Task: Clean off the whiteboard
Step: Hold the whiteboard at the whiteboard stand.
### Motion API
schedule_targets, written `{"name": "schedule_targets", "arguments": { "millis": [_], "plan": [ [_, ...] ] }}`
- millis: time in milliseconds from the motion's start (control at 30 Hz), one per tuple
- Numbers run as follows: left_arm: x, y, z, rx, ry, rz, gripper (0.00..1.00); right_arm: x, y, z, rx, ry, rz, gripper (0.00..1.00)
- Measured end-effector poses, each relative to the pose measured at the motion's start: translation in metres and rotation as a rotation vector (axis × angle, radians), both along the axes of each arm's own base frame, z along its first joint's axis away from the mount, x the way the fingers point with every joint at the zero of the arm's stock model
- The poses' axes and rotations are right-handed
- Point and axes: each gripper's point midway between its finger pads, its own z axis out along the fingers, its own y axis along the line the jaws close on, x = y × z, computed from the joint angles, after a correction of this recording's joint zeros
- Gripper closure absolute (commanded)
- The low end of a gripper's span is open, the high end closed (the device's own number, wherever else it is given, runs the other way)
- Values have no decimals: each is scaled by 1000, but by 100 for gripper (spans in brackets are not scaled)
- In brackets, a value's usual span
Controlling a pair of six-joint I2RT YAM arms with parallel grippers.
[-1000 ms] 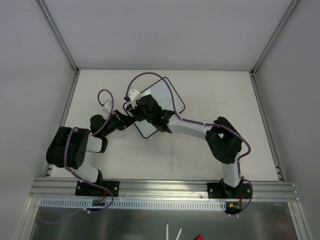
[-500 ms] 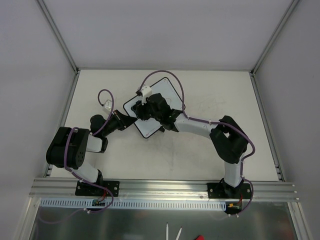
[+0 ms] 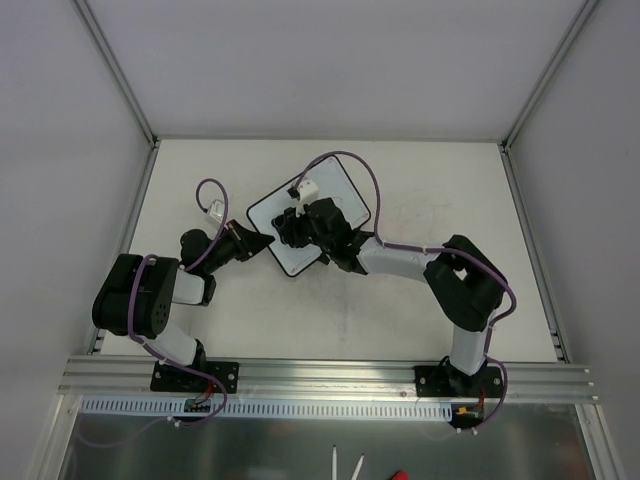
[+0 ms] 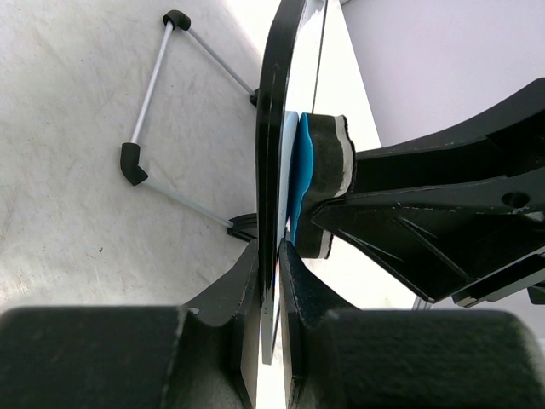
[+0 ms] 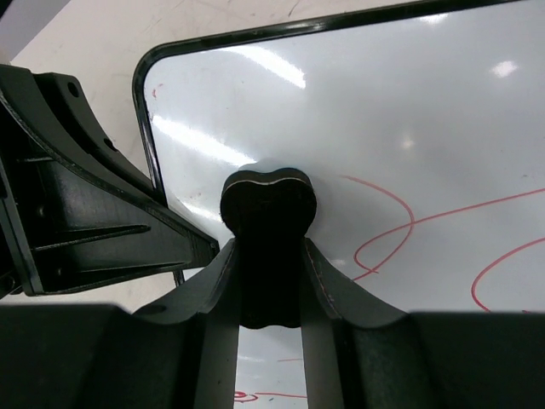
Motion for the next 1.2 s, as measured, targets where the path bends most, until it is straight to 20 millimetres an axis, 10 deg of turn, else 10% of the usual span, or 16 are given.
{"name": "schedule_targets", "arguments": {
  "millis": [867,1200],
  "plan": [
    [0,0,-1,4,1,-1,100,-21,-30,-32,66,73,-215,100],
    [-3,-3,3,-1,-14,-27,100,-39,-70,-55,-78,151,-262,100]
  ]
}}
